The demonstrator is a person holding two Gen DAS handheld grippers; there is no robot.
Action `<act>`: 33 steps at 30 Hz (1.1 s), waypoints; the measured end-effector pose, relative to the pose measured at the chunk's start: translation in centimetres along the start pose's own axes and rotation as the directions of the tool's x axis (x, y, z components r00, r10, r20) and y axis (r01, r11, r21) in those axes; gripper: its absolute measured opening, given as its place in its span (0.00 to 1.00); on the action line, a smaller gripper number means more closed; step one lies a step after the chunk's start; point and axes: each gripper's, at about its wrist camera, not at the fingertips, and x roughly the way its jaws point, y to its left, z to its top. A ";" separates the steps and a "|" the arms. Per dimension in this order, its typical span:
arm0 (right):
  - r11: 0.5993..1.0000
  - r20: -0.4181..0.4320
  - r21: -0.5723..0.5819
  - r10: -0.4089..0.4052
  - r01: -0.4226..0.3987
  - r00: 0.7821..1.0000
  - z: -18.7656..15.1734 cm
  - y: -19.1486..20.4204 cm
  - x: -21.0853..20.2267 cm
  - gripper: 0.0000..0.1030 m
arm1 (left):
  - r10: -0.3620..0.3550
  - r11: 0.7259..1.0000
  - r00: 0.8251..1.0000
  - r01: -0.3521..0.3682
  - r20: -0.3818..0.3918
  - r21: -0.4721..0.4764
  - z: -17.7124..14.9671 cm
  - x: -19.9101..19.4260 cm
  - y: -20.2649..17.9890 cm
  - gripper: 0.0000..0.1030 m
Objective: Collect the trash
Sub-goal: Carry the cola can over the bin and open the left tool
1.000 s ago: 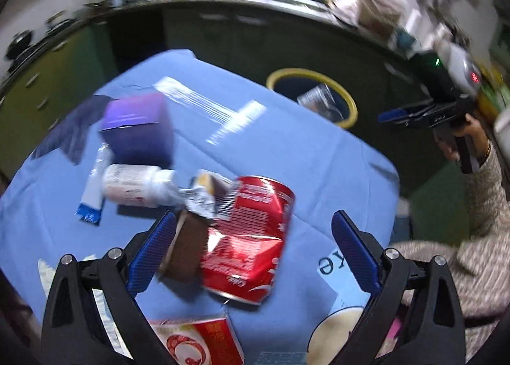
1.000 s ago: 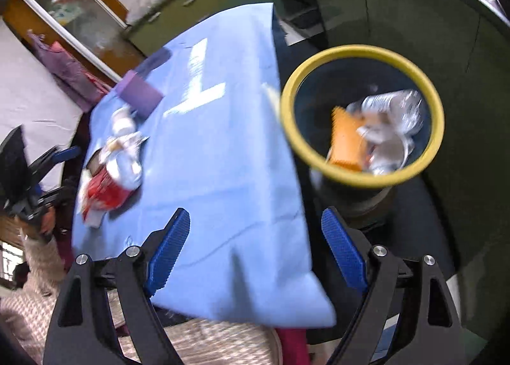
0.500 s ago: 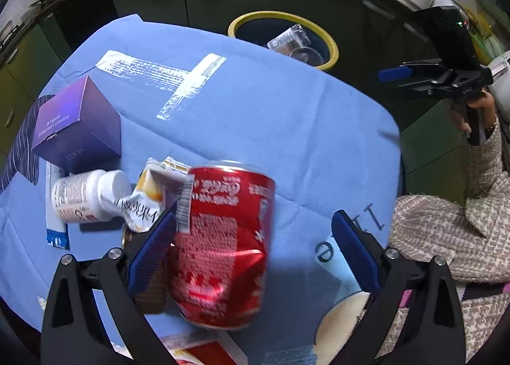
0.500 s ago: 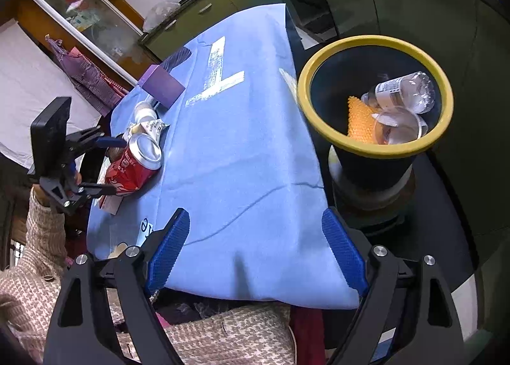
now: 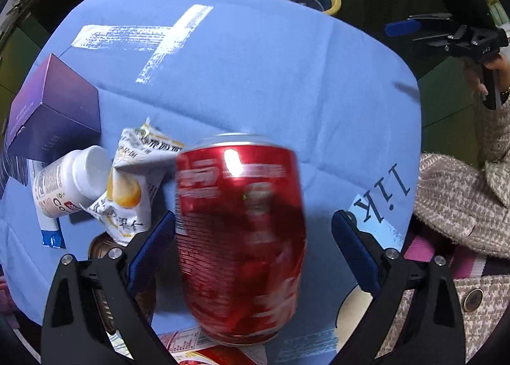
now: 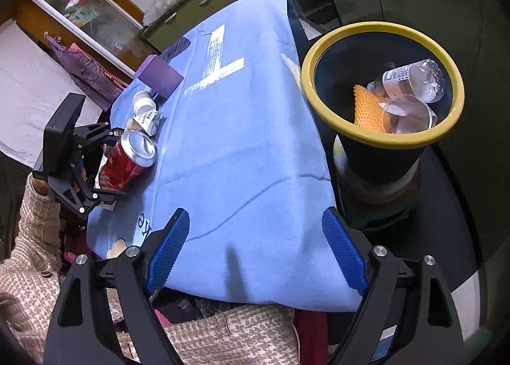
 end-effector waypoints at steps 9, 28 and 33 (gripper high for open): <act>1.000 -0.006 0.000 0.004 -0.004 1.000 -0.3 -0.1 0.3 0.82 | 0.000 1.000 0.999 -0.001 -0.050 -0.019 0.0 -0.4 -0.8 0.70; 0.998 0.054 0.056 -0.022 0.019 0.998 -1.4 -2.2 -1.4 0.82 | -0.003 0.995 1.000 0.002 -0.007 -0.099 2.7 -4.1 -0.2 0.66; 0.995 0.114 0.091 -0.058 0.047 0.992 -1.4 -3.5 -3.0 0.82 | -0.020 0.993 0.995 0.031 0.095 -0.118 9.8 -7.3 -0.5 0.66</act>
